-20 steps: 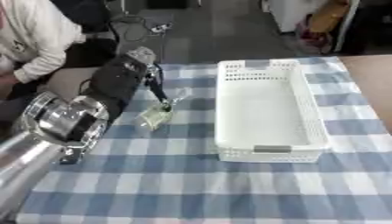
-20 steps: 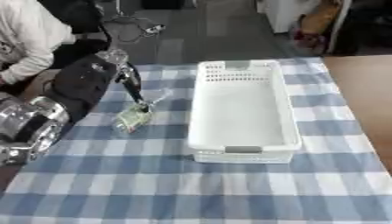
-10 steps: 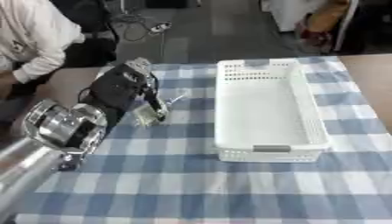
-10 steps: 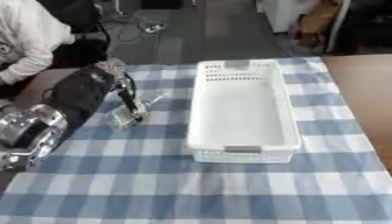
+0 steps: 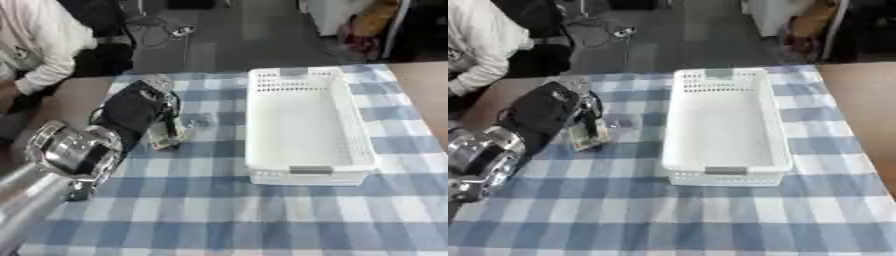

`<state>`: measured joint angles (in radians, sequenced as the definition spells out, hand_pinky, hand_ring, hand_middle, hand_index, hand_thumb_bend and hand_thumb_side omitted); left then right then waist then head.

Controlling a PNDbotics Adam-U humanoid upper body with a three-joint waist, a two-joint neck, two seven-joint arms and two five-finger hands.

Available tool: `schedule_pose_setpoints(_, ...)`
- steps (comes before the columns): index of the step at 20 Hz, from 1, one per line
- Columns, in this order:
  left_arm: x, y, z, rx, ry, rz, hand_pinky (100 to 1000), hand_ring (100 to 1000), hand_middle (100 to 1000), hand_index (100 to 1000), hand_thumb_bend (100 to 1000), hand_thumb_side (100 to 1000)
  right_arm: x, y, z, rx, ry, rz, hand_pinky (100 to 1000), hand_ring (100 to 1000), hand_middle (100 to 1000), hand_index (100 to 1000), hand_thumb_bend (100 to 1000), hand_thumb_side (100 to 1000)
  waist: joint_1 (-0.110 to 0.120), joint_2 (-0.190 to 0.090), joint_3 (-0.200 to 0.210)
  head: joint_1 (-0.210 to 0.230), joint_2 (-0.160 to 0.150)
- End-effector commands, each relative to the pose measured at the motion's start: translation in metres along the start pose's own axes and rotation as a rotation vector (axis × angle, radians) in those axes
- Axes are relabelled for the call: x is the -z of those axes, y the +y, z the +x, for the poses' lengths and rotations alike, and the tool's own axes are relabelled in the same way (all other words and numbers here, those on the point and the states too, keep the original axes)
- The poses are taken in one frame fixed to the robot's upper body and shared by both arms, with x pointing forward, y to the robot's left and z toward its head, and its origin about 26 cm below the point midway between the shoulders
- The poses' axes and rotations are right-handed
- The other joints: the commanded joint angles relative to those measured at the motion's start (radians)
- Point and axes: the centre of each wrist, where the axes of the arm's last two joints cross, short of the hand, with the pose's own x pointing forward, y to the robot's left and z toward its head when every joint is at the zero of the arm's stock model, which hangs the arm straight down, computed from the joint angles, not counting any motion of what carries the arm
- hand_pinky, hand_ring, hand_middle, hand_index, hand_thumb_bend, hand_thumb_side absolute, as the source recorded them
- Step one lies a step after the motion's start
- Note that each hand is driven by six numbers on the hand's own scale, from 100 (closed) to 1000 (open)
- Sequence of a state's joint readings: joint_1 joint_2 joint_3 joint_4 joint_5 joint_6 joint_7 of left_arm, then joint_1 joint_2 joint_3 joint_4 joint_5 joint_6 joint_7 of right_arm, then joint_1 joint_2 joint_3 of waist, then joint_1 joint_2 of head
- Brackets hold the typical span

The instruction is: Pick up objects on the table and place them in the box.

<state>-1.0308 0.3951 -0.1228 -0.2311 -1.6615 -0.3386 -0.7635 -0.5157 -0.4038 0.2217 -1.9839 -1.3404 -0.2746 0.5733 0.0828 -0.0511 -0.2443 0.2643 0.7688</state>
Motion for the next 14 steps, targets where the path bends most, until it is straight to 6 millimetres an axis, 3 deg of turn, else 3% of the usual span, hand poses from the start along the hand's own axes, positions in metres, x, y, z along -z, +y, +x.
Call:
schedule_pose_setpoints(1, -0.020, 0.014, -0.015, 0.077, -0.036, -0.031, 109, 222, 268, 442, 100, 757, 0.007, 0.002, 0.004, -0.013, -0.006, 0.030, 199, 204, 284, 368, 100, 981, -0.007, -0.008, 0.004, 0.013, 0.001)
schedule_pose_setpoints(3, -0.029, 0.020, -0.019, 0.090, -0.020, 0.040, 100, 115, 167, 397, 100, 738, 0.007, 0.002, 0.005, -0.015, -0.003, 0.028, 199, 203, 284, 368, 100, 981, -0.006, -0.009, 0.006, 0.015, 0.001)
schedule_pose_setpoints(5, -0.042, 0.027, -0.026, 0.119, -0.001, 0.116, 100, 100, 100, 369, 100, 724, 0.006, 0.002, 0.005, -0.018, 0.001, 0.026, 198, 203, 283, 368, 100, 982, -0.005, -0.010, 0.009, 0.016, 0.001)
schedule_pose_setpoints(14, -0.107, 0.047, -0.068, 0.072, 0.056, 0.286, 100, 100, 100, 357, 100, 706, -0.001, 0.002, 0.007, -0.035, 0.019, 0.012, 196, 202, 282, 368, 100, 985, -0.004, -0.018, 0.027, 0.001, -0.010)
